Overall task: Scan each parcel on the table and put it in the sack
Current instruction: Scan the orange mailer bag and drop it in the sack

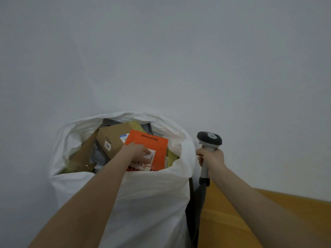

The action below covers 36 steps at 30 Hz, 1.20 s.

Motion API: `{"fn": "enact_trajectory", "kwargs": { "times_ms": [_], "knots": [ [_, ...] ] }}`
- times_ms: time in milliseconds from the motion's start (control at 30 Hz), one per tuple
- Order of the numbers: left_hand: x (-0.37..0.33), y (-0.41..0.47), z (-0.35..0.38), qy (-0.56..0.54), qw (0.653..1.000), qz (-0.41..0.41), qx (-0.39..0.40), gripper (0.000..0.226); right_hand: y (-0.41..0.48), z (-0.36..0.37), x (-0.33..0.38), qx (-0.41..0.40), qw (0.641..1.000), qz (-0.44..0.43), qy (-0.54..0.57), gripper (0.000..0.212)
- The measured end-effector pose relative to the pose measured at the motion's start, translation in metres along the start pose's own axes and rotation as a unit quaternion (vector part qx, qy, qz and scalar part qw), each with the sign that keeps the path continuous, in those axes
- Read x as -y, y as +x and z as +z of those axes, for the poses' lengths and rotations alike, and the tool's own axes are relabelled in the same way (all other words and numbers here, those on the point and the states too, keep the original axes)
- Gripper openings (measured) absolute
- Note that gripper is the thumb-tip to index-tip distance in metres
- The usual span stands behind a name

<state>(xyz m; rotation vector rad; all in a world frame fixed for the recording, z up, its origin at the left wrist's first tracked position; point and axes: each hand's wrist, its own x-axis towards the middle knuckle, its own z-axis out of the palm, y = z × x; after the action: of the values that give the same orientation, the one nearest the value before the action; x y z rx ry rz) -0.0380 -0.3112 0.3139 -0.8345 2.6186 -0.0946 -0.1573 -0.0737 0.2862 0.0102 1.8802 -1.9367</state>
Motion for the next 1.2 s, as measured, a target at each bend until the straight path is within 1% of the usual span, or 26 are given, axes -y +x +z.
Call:
{"fn": "enact_trajectory", "kwargs": {
  "times_ms": [67,167,233,333,400,500,633,733,867,1067,1200],
  "knots": [
    [-0.001,-0.007,-0.016,-0.034,0.999,-0.008,-0.041,0.054,-0.004,-0.005,-0.006,-0.007,0.999,0.021,0.045,0.012],
    [-0.018,-0.017,-0.035,-0.059,0.979,0.001,-0.194,0.038,-0.014,-0.016,-0.014,-0.013,0.99,0.069,0.118,0.013],
    [-0.041,-0.024,-0.047,-0.09,0.959,0.019,-0.267,0.037,-0.023,-0.027,-0.018,-0.019,0.982,0.093,0.163,0.015],
    [-0.095,-0.035,-0.061,-0.118,0.932,0.089,-0.331,0.036,-0.037,-0.051,-0.025,-0.04,0.975,0.105,0.193,0.016],
    [-0.138,-0.044,-0.064,-0.117,0.917,0.149,-0.35,0.036,-0.045,-0.073,-0.031,-0.066,0.971,0.104,0.202,0.016],
    [-0.206,-0.058,-0.052,-0.11,0.909,0.221,-0.337,0.037,-0.055,-0.114,-0.038,-0.11,0.968,0.101,0.203,0.016],
    [-0.291,-0.072,-0.016,-0.081,0.917,0.28,-0.273,0.039,-0.066,-0.181,-0.051,-0.166,0.96,0.09,0.209,0.017],
    [-0.351,-0.081,0.002,-0.063,0.923,0.302,-0.23,0.042,-0.072,-0.243,-0.06,-0.212,0.95,0.086,0.213,0.017],
    [-0.438,-0.096,0.016,-0.041,0.921,0.33,-0.202,0.044,-0.078,-0.34,-0.074,-0.265,0.932,0.099,0.228,0.022],
    [-0.59,-0.13,0.031,-0.017,0.917,0.361,-0.169,0.043,-0.077,-0.49,-0.093,-0.302,0.913,0.108,0.252,0.022],
    [-0.684,-0.152,0.049,-0.009,0.914,0.381,-0.136,0.044,-0.075,-0.578,-0.104,-0.333,0.898,0.118,0.261,0.018]
  ]
}}
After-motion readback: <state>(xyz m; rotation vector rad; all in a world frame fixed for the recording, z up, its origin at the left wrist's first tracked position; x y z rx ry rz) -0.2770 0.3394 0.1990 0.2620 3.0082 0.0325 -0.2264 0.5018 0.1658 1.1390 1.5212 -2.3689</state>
